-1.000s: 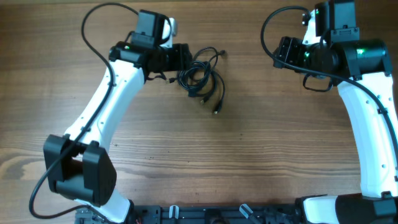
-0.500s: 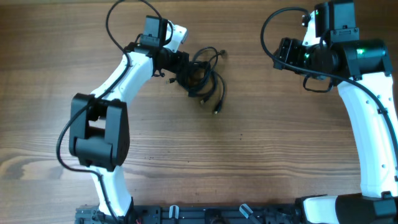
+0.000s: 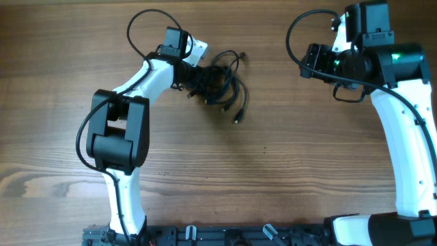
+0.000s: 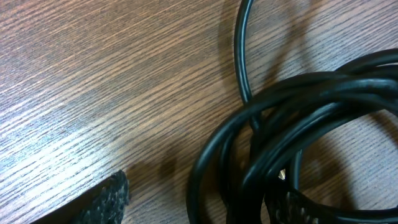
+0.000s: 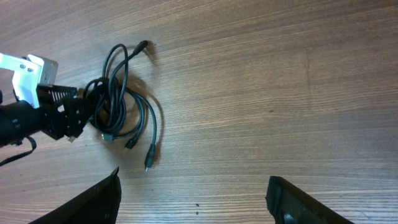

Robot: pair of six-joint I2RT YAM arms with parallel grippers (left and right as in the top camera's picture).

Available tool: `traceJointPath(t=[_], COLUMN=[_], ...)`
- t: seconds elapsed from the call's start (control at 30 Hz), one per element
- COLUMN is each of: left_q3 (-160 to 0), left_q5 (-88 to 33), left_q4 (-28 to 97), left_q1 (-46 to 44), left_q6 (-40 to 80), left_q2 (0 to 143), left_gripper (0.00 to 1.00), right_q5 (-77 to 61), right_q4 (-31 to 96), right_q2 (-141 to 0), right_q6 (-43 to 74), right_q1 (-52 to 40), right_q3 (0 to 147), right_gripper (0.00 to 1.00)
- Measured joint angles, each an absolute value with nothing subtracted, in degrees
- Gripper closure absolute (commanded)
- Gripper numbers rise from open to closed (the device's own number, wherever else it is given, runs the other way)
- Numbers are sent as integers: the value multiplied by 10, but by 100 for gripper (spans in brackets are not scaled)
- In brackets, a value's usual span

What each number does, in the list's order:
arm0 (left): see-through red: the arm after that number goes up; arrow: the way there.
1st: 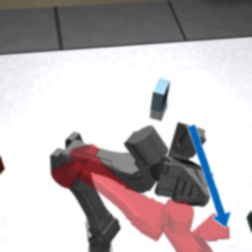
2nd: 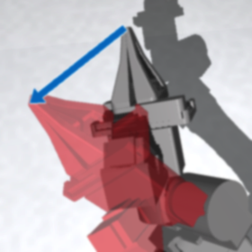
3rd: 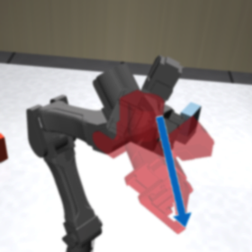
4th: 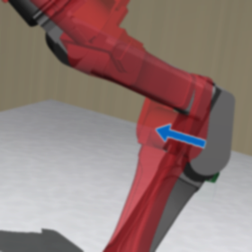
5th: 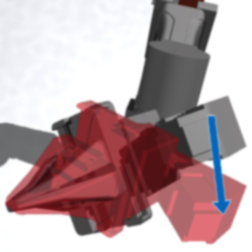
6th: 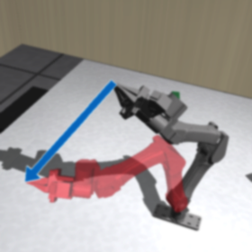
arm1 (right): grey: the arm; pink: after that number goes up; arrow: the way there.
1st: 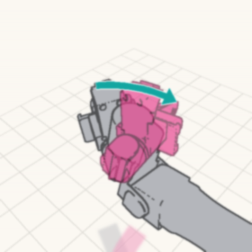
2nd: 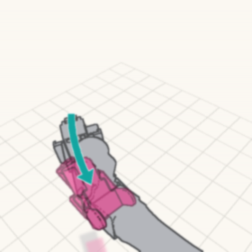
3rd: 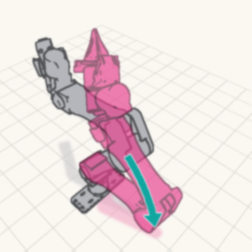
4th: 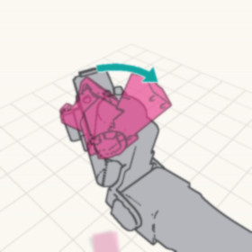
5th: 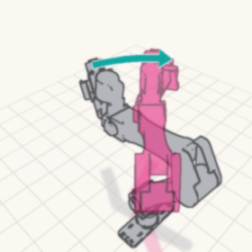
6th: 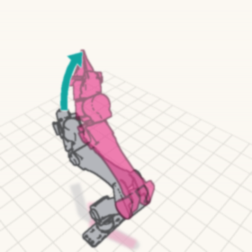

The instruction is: Untangle cables

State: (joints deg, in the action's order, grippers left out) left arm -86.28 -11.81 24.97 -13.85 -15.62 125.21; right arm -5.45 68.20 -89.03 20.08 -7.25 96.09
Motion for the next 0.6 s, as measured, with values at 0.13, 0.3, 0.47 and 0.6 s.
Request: traceJointPath(t=[0.13, 0.3, 0.47, 0.6], left_q3=[-873, -881, -882, -870], left_q5=[-131, -149, -165, -197], left_q4=[256, 278, 294, 327], left_q1=[-138, -140, -140, -143], left_q6=[-159, -131, -86, -72], left_q2=[1260, 1265, 1265, 1243], left_gripper=[58, 96, 96, 96], right_q5=[-55, -55, -55, -55], right_q4=[682, 684, 684, 682], right_q2=[-890, -890, -890, -890], right_q6=[201, 201, 201, 197], right_q1=[-72, -72, -72, -72], right_q3=[961, 961, 961, 961], right_gripper=[23, 23, 23, 24])
